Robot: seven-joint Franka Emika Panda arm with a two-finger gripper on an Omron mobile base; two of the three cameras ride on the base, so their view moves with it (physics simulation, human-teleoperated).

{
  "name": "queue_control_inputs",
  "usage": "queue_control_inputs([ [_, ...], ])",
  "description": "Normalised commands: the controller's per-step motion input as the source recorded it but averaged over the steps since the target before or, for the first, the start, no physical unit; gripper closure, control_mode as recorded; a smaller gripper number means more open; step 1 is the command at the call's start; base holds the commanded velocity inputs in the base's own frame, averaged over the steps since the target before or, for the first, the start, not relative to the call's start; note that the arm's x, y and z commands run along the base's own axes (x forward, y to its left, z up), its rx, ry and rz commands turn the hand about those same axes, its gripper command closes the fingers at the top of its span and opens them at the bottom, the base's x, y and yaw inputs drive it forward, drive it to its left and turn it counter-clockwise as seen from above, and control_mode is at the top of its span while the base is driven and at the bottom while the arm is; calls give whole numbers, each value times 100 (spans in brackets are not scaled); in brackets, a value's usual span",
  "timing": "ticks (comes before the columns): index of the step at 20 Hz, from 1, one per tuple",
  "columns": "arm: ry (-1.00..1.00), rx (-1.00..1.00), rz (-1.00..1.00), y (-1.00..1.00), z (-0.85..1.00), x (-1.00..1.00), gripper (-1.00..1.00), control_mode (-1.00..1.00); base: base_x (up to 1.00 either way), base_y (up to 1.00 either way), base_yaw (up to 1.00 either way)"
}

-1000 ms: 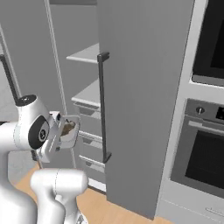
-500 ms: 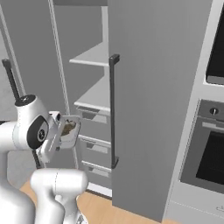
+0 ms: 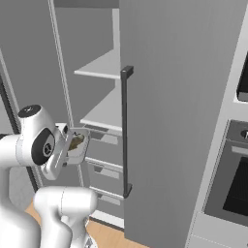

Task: Take the meat container that has the fish and place it on the second highest rack of the freezer. Then take the vegetable container that has the sweet potato and lemon and place it on the highest rack of the freezer.

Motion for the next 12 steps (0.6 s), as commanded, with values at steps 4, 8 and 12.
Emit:
queue_control_inputs([
  [4, 0, 0, 0, 0, 0, 0, 100, 100, 38, 11, 0],
  [8, 0, 0, 0, 0, 0, 0, 100, 100, 30, 1, 0],
  [12, 0, 0, 0, 0, 0, 0, 100, 100, 0, 0, 0],
])
